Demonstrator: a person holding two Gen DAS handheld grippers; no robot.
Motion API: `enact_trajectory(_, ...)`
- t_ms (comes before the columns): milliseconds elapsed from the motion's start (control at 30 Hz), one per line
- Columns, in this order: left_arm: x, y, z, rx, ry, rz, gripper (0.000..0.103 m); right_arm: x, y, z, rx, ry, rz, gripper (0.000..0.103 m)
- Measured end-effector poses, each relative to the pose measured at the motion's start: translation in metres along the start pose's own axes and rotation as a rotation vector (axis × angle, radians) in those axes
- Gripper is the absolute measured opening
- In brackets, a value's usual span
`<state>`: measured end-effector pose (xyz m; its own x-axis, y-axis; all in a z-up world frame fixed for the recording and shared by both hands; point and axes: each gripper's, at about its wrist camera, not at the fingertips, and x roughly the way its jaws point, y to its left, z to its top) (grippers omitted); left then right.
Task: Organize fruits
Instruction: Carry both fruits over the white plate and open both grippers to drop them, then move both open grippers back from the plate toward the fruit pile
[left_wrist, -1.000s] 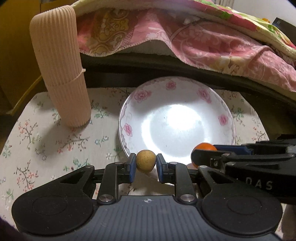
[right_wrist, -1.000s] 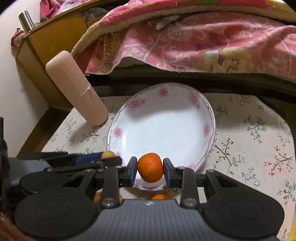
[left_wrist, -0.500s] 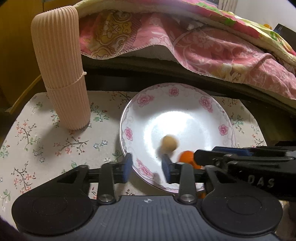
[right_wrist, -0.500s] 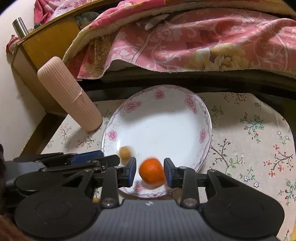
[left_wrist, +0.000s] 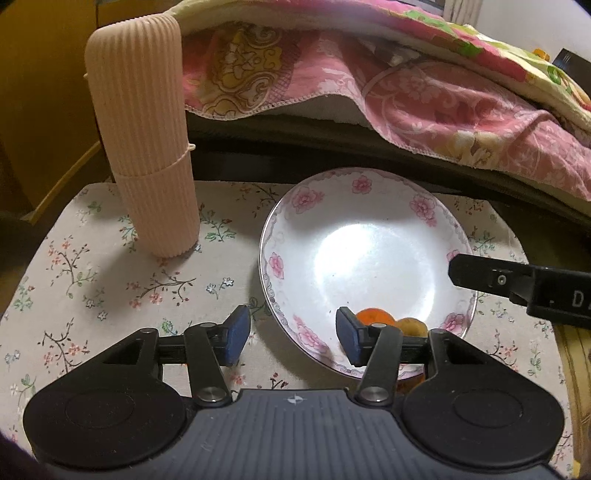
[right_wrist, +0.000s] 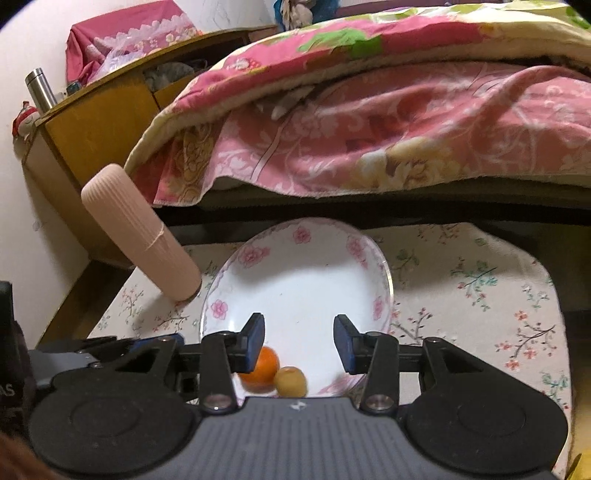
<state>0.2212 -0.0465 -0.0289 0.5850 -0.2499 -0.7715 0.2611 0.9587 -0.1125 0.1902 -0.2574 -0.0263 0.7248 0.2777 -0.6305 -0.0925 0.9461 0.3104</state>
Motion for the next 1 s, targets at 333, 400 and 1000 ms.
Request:
enact_trajectory(333, -0.016, 0.005, -0.014, 0.018, -0.003, -0.013, 0.064, -0.006, -0.009, -0.015, -0.004, 0.053, -0.015, 0.048)
enact_trajectory(400, -0.017, 0.007, -0.017, 0.009, 0.008, -0.022, 0.064, -0.009, -0.008, -0.022, -0.015, 0.068, -0.012, 0.048)
enact_trajectory(1000, -0.068, 0.011, -0.056, 0.008, 0.007, -0.045, 0.069, -0.045, 0.011, -0.073, -0.159, 0.192, 0.072, 0.048)
